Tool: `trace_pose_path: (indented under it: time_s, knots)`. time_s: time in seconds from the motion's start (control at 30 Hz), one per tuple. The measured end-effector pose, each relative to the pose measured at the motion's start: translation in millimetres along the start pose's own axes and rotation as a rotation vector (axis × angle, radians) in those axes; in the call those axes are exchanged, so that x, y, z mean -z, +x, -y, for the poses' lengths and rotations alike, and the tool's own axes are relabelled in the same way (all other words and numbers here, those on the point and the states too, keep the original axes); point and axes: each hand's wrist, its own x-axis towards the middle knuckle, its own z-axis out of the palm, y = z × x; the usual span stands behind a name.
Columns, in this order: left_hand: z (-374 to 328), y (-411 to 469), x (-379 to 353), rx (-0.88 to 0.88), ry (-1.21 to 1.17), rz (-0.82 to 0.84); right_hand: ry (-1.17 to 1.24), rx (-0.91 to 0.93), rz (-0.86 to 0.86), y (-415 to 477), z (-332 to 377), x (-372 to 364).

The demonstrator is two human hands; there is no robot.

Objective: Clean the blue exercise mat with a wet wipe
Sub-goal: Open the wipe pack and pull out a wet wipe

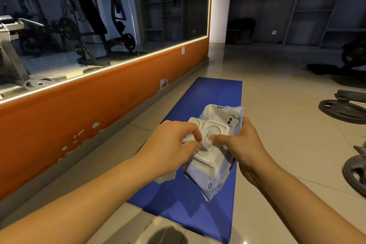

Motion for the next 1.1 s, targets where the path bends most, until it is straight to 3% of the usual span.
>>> trace_pose_path:
  time_s: [0.23,0.5,0.7,0.87,1.1]
  knots:
    - [1.8,1.0,-2.7,0.002,-0.07,-0.07,0.108,-0.109,0.008,-4.7,-1.1,-0.2]
    - [2.6,-0.1,-2.2,-0.147,-0.114,-0.096,-0.053,-0.084,0.073,-11.3,8.3,2.6]
    - [-1.4,-6.5,-5.0,-0.211,-0.139,-0.116,-0.245,0.057,0.017,-12.9,9.0,2.8]
    - [10.0,-6.0,0.3,-0.143,-0.118,-0.081,-0.003,0.03,0.117,-14.6,17.8,6.6]
    - [14.0,-5.6,10.8,-0.141,-0.165,-0.183,-0.057,0.098,0.281,-23.8,13.1,1.0]
